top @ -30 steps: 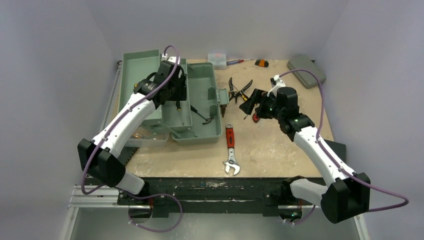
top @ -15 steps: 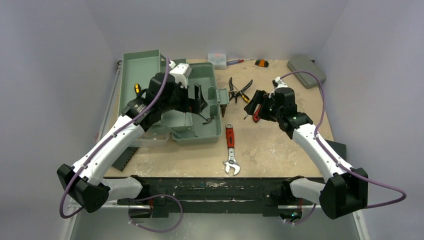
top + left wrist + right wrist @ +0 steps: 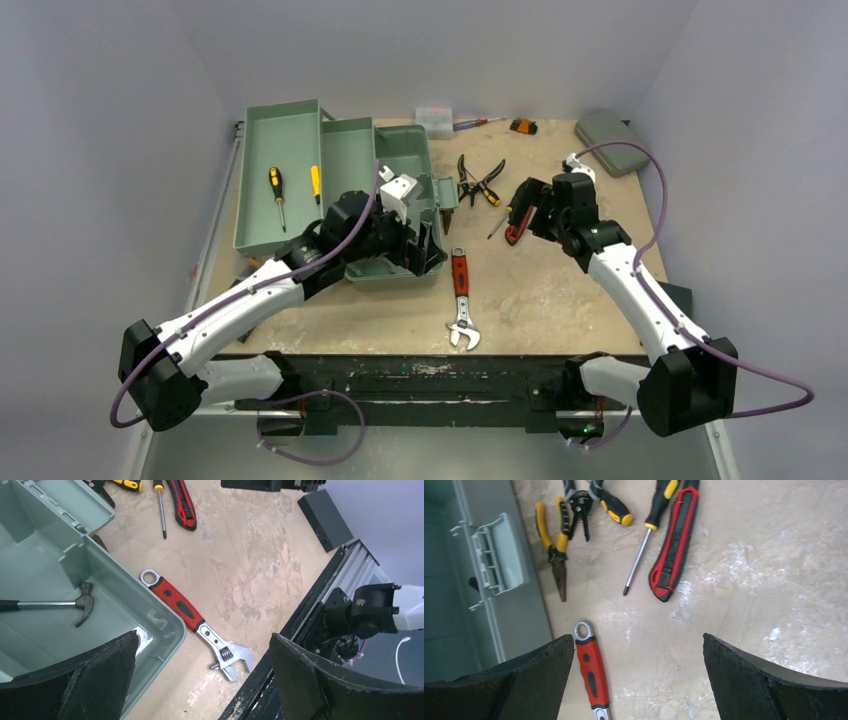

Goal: Pack the tool kit

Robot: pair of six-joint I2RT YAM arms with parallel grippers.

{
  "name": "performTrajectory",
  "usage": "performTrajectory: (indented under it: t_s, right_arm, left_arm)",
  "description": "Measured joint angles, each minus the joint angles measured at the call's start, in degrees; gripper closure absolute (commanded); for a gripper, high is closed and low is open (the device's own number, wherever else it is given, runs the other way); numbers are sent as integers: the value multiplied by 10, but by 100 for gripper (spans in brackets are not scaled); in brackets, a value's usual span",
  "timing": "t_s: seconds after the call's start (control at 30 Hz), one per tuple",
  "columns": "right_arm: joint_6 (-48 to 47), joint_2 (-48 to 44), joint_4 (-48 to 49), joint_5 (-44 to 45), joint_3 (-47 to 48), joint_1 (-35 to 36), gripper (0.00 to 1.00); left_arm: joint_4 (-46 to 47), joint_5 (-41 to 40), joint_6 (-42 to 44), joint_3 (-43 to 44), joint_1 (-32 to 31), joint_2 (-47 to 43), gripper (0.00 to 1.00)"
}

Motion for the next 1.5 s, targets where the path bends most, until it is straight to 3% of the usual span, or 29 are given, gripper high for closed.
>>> performTrajectory:
  t_s: [0.37, 0.63, 0.77, 0.97, 1.07, 1.5]
  right_arm:
    - [10, 55, -16, 34, 21, -2, 1]
    - [26, 159, -34, 65, 87, -3, 1]
    - [29, 239, -40, 90, 150, -4, 10]
    - [34, 350, -49, 94, 223, -16, 35]
    - [35, 390, -50, 94, 252, -27, 42]
    - [24, 533, -59, 95, 424, -52, 43]
  left_arm:
    - [58, -30, 43, -42, -19, -13, 3]
    - [134, -26, 61, -113, -19, -18, 4]
    - [185, -25, 71, -157, -19, -19, 4]
    - [253, -24, 85, -198, -19, -22, 5]
    - [272, -24, 86, -207, -19, -23, 6]
    - [288, -16, 88, -217, -19, -36, 6]
